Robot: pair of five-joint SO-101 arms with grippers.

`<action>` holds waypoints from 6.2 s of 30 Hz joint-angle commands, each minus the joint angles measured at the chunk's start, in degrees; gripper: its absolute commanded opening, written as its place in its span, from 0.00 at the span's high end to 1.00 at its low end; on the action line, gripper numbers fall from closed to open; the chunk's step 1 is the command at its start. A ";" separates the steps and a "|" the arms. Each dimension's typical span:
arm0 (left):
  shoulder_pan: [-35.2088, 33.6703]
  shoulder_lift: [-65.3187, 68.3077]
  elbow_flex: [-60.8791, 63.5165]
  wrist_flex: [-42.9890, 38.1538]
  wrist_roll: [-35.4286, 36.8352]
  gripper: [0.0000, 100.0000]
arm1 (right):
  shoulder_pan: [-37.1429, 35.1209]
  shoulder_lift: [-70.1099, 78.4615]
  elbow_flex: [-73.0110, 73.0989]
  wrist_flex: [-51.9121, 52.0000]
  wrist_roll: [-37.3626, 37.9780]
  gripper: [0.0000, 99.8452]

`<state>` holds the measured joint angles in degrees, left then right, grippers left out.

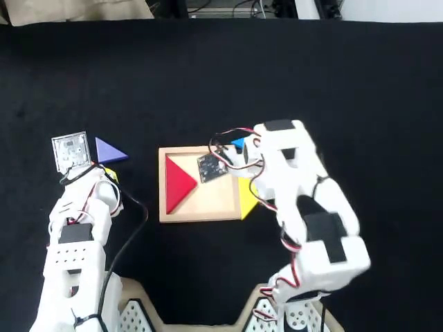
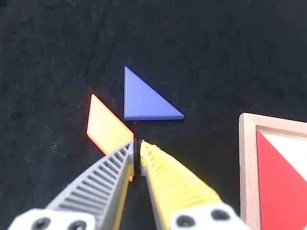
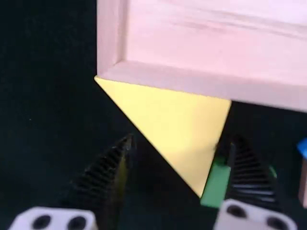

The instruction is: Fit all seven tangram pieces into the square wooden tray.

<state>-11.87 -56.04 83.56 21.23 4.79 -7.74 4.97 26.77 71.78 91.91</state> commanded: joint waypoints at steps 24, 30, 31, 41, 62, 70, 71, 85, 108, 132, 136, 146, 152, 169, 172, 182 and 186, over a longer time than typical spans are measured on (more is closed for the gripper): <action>0.04 -0.88 -0.48 -1.14 -0.35 0.96 | -2.55 0.04 5.32 -7.47 1.85 0.67; 0.04 -0.88 -0.57 -1.14 -0.35 0.96 | -3.25 0.04 5.67 -5.71 2.11 0.67; 0.04 -0.88 -0.57 -1.14 -0.35 0.96 | -4.22 0.04 5.58 -5.10 2.11 0.67; 0.04 -0.88 -0.57 -1.14 -0.35 0.96 | -11.16 0.13 7.16 -5.19 2.11 0.85; -0.48 -1.41 -0.75 -0.70 0.00 0.96 | -14.24 -18.51 -2.33 9.32 -11.16 0.99; -0.66 -1.41 -0.66 -0.70 0.00 0.96 | -27.69 -6.55 -2.24 -6.68 -42.29 0.99; -1.19 -1.41 -0.57 -0.97 0.00 0.96 | -28.92 -4.18 -3.65 -6.42 -42.20 0.99; -2.42 -1.41 -0.75 -1.05 0.09 0.96 | -30.42 14.46 -21.58 0.44 -43.96 0.99; -2.42 -1.41 -0.84 -1.05 0.09 0.96 | -32.18 19.21 -21.85 -0.35 -46.77 0.99; -2.24 -1.41 -0.66 -1.14 0.09 0.96 | -31.30 15.87 -28.62 7.12 -49.32 0.74; -2.24 -1.41 -0.66 -1.14 0.09 0.96 | -27.52 13.67 -29.58 6.68 -48.97 0.74; -2.24 -1.41 -0.66 -1.14 0.09 0.96 | -25.49 13.76 -30.73 5.01 -48.97 0.74; -2.24 -1.41 -0.66 -1.14 0.09 0.96 | -18.46 13.76 -31.08 3.43 -48.97 0.95; -2.15 -1.41 -0.75 -1.14 0.09 0.96 | -25.49 18.51 -27.65 2.99 -48.00 0.99; -2.15 -1.41 -0.75 -1.14 0.09 0.96 | -25.76 15.96 -28.44 2.99 -50.55 0.99; -2.15 -1.41 -0.84 -1.14 0.09 0.96 | -15.47 9.89 -25.19 3.08 -66.81 0.99; -2.15 -1.41 -0.75 -1.14 0.09 0.96 | -14.42 6.11 -20.44 2.46 -79.38 0.99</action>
<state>-14.24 -56.40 83.56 21.23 4.79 -23.38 16.48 4.44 74.77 20.79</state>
